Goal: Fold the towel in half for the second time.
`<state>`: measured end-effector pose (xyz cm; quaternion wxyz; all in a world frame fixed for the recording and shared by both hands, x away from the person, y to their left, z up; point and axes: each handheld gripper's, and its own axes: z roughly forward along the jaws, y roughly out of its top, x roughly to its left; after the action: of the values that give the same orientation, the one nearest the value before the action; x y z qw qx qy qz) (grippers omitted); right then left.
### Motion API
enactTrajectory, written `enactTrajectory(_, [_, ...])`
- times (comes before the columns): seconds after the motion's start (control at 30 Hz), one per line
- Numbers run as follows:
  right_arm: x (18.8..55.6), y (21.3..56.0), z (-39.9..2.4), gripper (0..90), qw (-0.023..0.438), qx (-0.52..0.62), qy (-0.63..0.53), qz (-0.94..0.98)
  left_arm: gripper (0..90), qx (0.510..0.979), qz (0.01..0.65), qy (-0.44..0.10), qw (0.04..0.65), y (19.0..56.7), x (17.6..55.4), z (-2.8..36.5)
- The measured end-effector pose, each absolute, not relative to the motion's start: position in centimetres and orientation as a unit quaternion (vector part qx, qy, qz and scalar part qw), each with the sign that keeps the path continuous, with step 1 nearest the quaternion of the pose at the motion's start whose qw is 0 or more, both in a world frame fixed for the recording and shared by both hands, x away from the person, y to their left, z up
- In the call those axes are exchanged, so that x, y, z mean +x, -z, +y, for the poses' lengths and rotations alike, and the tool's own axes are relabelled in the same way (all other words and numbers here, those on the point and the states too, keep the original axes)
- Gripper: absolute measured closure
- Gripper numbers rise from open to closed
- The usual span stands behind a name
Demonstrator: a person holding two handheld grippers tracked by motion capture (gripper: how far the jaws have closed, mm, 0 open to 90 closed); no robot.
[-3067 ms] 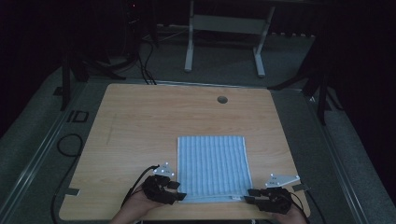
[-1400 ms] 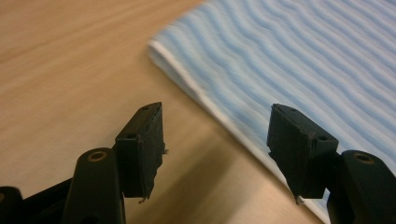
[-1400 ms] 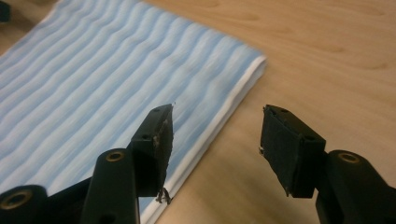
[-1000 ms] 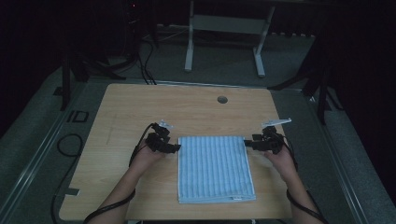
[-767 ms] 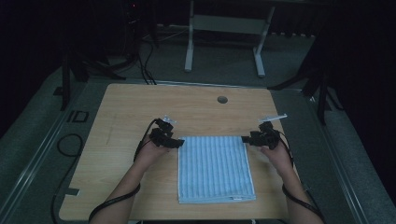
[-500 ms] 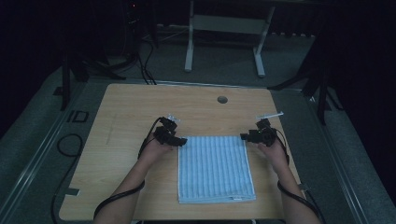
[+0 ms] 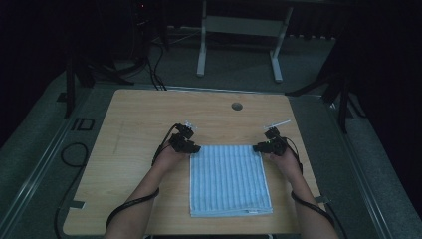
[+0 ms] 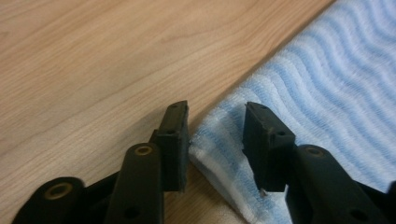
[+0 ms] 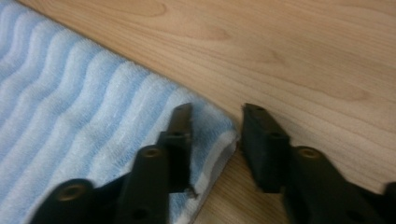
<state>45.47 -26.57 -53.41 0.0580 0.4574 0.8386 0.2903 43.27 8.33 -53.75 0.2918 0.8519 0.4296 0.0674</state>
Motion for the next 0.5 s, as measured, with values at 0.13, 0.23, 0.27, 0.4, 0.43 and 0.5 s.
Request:
enactTrajectory(0.13, [45.4, 53.2, -26.5, 85.6, 0.057, 0.456, -0.290, 0.840, 82.4, 0.848, 0.431, -0.056, 0.302, 53.6, 43.2, 8.3])
enactTrajectory(0.23, [45.3, 52.5, -26.6, 86.5, 0.068, 0.456, -0.305, 0.833, 85.7, 0.847, 0.428, -0.067, 0.307, 52.9, 43.0, 8.4])
enactTrajectory(0.27, [45.2, 52.2, -26.6, 86.7, 0.069, 0.457, -0.310, 0.831, 85.7, 0.844, 0.429, -0.068, 0.313, 52.6, 43.0, 8.5])
enactTrajectory(0.4, [45.2, 50.7, -26.6, 87.3, 0.081, 0.450, -0.322, 0.829, 86.2, 0.842, 0.425, -0.077, 0.323, 51.2, 43.0, 8.9])
enactTrajectory(0.43, [45.2, 50.4, -26.5, 87.3, 0.083, 0.446, -0.325, 0.830, 86.2, 0.839, 0.426, -0.079, 0.328, 50.8, 43.0, 9.0])
enactTrajectory(0.5, [45.1, 49.7, -26.6, 87.6, 0.084, 0.444, -0.332, 0.828, 86.2, 0.838, 0.421, -0.078, 0.337, 50.1, 43.0, 9.2])
